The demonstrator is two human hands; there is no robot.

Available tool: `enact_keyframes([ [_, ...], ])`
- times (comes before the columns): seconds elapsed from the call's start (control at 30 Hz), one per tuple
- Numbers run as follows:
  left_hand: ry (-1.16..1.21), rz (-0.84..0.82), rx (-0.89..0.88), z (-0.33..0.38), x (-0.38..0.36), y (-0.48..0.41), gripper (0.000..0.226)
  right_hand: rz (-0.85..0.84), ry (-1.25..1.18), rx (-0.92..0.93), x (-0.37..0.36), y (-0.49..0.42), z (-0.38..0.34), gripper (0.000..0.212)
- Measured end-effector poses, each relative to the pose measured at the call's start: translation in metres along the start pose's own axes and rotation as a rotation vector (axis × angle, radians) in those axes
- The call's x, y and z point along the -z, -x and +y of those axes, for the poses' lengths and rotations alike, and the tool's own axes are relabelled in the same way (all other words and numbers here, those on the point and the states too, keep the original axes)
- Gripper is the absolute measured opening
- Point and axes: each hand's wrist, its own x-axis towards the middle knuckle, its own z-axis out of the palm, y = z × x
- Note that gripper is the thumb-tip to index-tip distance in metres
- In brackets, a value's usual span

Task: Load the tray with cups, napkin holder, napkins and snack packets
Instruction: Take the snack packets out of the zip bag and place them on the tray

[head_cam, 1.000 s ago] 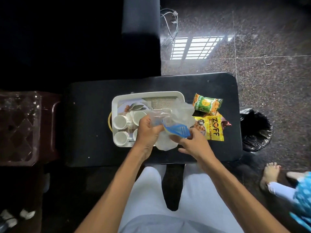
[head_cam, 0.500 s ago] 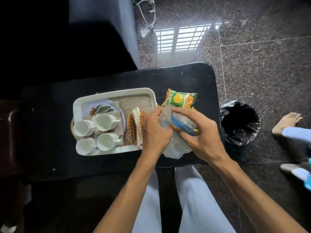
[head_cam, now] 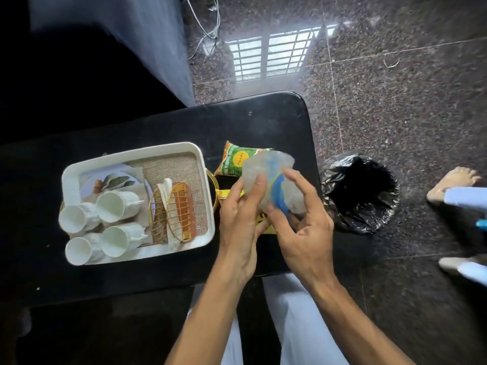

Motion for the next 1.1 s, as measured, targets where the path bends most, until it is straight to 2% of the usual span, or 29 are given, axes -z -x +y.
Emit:
enact_keyframes([
  [0.13,-0.009,-0.021,-0.019,-0.002,-0.009,-0.018,0.041,-0.213,-0.013,-0.080,0.020,-0.006,0.000,0.041],
  [0.23,-0.170,0.022,-0.109,-0.006,-0.015,-0.031,0.031,-0.210,0.359,-0.001,0.040,-0.017,-0.002,0.031],
  [0.27,-0.263,0.020,-0.159,-0.006,-0.017,-0.035,0.024,-0.154,0.478,0.024,0.046,-0.021,-0.003,0.034],
  [0.33,-0.479,-0.046,-0.251,-0.006,-0.023,-0.041,0.021,-0.056,0.558,0.015,0.055,-0.026,-0.006,0.046],
  [0.43,-0.840,-0.219,-0.363,-0.004,-0.034,-0.049,0.030,-0.105,0.485,-0.026,0.068,-0.035,-0.004,0.090],
  [0.47,-0.906,-0.260,-0.394,-0.003,-0.039,-0.051,0.033,-0.126,0.484,-0.015,0.073,-0.038,-0.003,0.093],
  [0.5,-0.926,-0.282,-0.409,-0.004,-0.044,-0.052,0.038,-0.122,0.494,0.009,0.077,-0.041,-0.003,0.087],
  [0.57,-0.886,-0.308,-0.368,-0.006,-0.052,-0.058,0.054,-0.064,0.487,0.037,0.088,-0.044,-0.002,0.066],
  [0.67,-0.735,-0.441,-0.209,-0.013,-0.068,-0.066,0.086,0.050,0.477,0.041,0.106,-0.047,0.002,0.047],
  [0.73,-0.638,-0.477,-0.160,-0.020,-0.081,-0.066,0.093,0.171,0.453,0.026,0.122,-0.052,0.011,0.039],
  [0.83,-0.509,-0.352,-0.134,-0.024,-0.090,-0.064,0.067,0.430,0.562,-0.021,0.154,-0.067,0.044,0.041],
  [0.9,-0.412,-0.271,-0.096,-0.027,-0.086,-0.064,0.052,0.546,0.607,-0.167,0.179,-0.078,0.081,0.047],
  [1.0,-0.369,-0.222,-0.045,-0.029,-0.076,-0.057,0.031,0.605,0.611,-0.401,0.199,-0.092,0.141,0.051],
  [1.1,-0.474,-0.202,-0.101,-0.029,-0.068,-0.049,0.028,0.615,0.625,-0.554,0.201,-0.104,0.182,0.052],
])
